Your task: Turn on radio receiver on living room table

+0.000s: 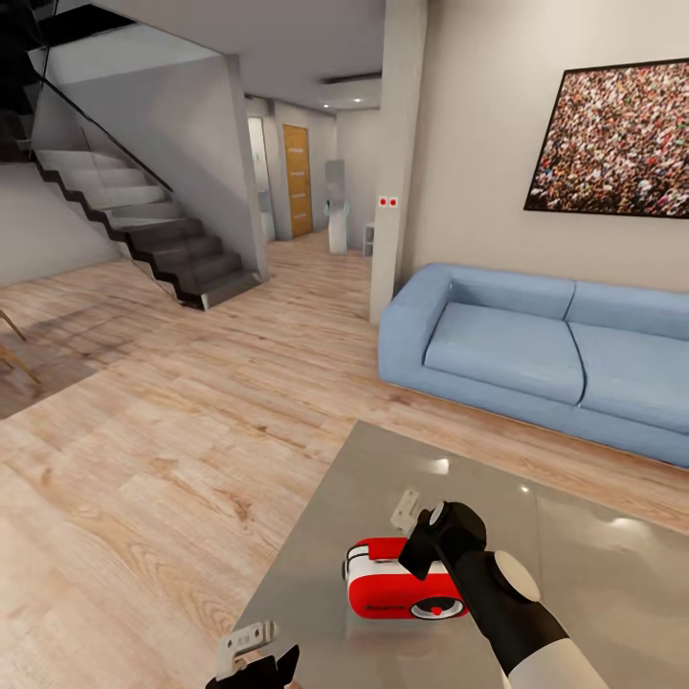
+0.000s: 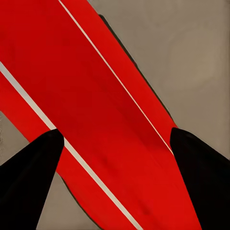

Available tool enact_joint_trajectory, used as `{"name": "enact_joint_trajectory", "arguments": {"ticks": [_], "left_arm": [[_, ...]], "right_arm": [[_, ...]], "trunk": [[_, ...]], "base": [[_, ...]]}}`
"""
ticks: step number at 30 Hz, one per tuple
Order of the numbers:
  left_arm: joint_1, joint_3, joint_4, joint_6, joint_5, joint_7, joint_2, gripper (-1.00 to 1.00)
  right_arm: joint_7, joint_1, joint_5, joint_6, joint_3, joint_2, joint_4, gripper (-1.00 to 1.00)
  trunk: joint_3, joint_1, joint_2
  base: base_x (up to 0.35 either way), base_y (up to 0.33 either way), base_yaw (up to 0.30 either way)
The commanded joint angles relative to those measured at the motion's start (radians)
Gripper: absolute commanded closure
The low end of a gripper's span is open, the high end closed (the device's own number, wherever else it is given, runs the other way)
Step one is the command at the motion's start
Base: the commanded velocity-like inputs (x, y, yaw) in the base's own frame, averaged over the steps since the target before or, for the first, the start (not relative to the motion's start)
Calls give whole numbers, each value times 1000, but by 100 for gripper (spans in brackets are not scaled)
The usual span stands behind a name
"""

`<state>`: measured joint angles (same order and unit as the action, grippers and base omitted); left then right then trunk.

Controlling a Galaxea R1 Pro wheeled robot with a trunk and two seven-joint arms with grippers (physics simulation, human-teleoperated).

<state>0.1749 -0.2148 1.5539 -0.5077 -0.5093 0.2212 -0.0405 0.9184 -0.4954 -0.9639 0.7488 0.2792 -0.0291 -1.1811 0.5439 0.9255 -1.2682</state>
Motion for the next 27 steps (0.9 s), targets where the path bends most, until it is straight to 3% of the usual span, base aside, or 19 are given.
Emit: {"name": "enact_joint_trajectory", "arguments": {"ticks": [1,20,27], "left_arm": [[0,0,0,0,0,0,0,-100],[0,0,0,0,0,1,-1,-100],[0,-39,0,0,2,1,1,-100]], "right_arm": [[0,0,1,0,0,0,0,100],[0,0,1,0,0,0,0,100],[0,0,1,0,0,0,0,100]], "trunk": [[-3,-4,7],[-63,-77,140],[-85,-104,189]], "base": [[0,0,0],[0,0,0],[0,0,0]]}}
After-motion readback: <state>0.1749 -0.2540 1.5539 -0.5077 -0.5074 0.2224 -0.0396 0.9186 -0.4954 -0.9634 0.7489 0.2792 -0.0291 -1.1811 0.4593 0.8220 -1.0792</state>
